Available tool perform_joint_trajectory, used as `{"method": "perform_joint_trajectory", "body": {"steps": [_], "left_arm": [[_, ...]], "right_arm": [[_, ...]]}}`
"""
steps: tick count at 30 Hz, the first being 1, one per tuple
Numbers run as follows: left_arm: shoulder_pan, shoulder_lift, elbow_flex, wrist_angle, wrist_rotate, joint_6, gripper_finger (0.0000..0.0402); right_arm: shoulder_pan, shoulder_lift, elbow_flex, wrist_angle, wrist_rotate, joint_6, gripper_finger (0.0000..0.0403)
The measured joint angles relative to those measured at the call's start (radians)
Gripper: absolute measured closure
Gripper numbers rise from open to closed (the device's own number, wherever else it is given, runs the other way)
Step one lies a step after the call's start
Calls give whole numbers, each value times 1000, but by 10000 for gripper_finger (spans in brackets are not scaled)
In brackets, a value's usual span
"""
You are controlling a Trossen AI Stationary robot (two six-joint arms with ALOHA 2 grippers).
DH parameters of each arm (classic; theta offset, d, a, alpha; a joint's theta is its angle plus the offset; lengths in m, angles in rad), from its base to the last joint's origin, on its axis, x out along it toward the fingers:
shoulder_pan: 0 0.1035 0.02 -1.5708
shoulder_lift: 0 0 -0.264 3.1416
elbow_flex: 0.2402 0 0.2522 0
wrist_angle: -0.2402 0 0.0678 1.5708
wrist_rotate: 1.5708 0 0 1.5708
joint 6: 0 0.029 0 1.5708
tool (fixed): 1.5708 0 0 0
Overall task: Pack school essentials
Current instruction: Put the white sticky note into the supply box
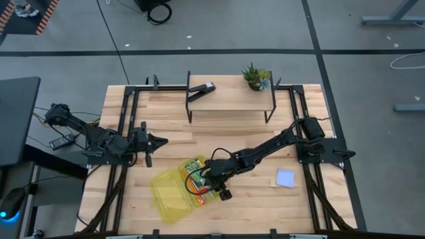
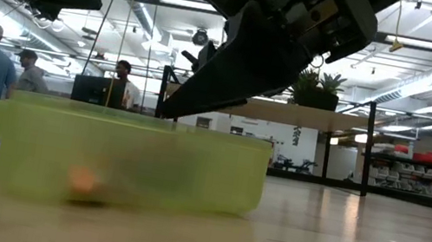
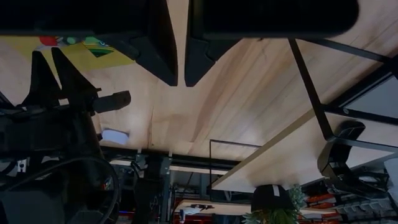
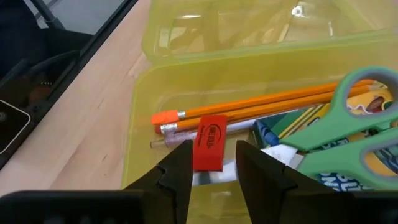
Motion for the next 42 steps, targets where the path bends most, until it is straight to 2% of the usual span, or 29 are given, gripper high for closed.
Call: {"method": "perform_joint_trajectory", "body": {"steps": [9, 17, 21, 30, 35, 42], "left_arm": [[0, 0, 0, 0, 0, 1, 368], [0, 0, 0, 0, 0, -1, 367], [0, 0, 0, 0, 0, 0, 362], [0, 0, 0, 1, 0, 0, 370], [0, 0, 0, 1, 0, 0, 370], [0, 0, 0, 1, 0, 0, 361]], "right_arm": [[-13, -53, 0, -113, 12, -23, 274], [-16, -183, 0, -310, 130, -32, 274], [-16, -239, 0, -449, 181, 13, 273], [7, -304, -14, -844, 232, 254, 273], [45, -390, -150, -867, 233, 377, 273], [123, -618, -386, -833, 267, 737, 273]]}}
